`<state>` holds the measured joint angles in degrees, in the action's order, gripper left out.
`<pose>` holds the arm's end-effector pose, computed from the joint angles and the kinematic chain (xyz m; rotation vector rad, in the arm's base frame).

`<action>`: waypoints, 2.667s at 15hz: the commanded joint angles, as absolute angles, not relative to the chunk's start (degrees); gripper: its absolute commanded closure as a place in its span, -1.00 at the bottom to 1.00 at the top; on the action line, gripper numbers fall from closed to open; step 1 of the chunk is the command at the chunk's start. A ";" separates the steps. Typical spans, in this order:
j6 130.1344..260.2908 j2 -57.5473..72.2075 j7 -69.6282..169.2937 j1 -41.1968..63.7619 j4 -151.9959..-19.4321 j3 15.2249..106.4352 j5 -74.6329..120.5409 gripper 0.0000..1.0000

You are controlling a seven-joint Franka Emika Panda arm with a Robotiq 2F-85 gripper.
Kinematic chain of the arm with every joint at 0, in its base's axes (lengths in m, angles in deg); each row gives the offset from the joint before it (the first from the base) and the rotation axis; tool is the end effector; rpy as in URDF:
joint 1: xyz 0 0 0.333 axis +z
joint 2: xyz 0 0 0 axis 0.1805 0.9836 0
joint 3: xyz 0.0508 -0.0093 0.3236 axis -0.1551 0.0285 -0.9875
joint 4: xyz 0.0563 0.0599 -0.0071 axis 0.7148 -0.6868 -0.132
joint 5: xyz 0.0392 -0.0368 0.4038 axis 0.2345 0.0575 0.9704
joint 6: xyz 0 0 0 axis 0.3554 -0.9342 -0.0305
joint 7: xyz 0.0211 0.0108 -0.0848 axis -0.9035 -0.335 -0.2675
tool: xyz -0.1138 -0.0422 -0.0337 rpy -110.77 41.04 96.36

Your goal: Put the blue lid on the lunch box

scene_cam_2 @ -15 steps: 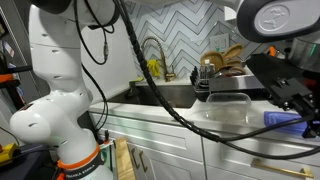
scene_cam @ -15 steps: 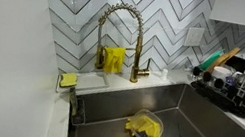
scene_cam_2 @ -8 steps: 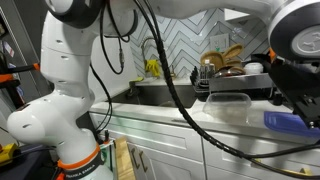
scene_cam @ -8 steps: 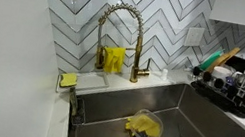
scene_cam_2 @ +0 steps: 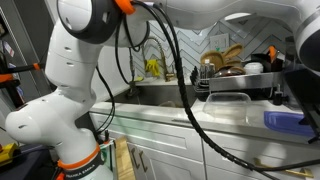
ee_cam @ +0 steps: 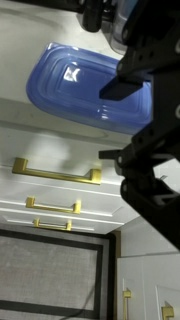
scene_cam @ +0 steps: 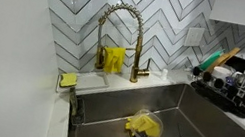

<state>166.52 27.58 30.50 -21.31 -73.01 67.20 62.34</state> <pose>0.5936 -0.4248 0.3195 -2.4829 0.8813 -0.1145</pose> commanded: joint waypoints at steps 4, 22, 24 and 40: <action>161.53 34.02 33.15 -25.21 -65.07 63.72 67.20 -0.90; 152.85 37.61 39.50 -27.97 -57.67 63.08 68.32 0.97; 151.36 36.04 39.99 -28.02 -58.32 63.53 67.73 0.97; 150.57 11.06 37.00 -24.13 -83.64 66.99 61.44 0.97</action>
<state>148.49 17.97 37.51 -26.32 -73.61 66.47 64.11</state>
